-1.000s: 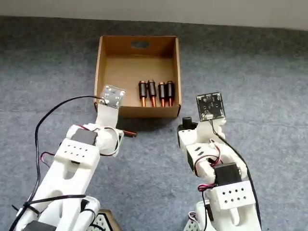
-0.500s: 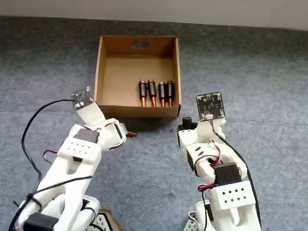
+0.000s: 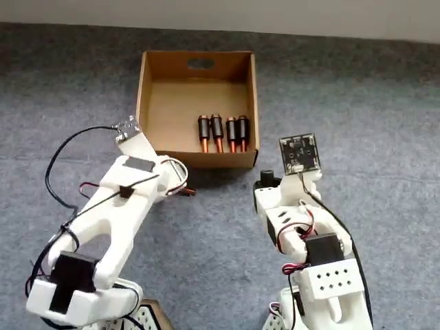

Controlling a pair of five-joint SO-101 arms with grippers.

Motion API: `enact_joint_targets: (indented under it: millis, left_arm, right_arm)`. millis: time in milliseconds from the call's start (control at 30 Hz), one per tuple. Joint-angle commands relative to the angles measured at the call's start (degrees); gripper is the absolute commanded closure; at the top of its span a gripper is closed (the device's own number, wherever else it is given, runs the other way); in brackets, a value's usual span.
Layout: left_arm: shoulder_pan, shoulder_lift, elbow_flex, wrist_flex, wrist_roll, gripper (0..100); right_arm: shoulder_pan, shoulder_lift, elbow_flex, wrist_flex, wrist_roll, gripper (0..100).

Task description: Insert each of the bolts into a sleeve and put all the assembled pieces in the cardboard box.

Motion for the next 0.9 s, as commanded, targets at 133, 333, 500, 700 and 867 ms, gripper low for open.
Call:
enact_joint_targets:
  millis: [133,333,500,700,867]
  left_arm:
    - [0.8,5.6,-4.8,-0.8,0.4,80]
    - [0.8,5.8,-4.5,2.9,-3.2,94]
    - [0.8,5.8,-4.3,7.2,-9.8,99]
    - [2.8,5.7,-4.4,15.2,-25.8,99]
    - [4.5,5.8,-4.7,16.8,-40.0,99]
  right_arm:
    - [0.5,-1.1,-0.4,-1.2,0.0,99.2]
    - [0.7,-1.1,-0.4,-1.2,0.0,99.2]
    - [0.7,-1.1,-0.4,-1.3,0.0,99.2]
    - [0.7,-1.1,-0.4,-1.3,0.0,99.2]
    - [0.7,-1.1,-0.3,-1.3,0.0,99.2]
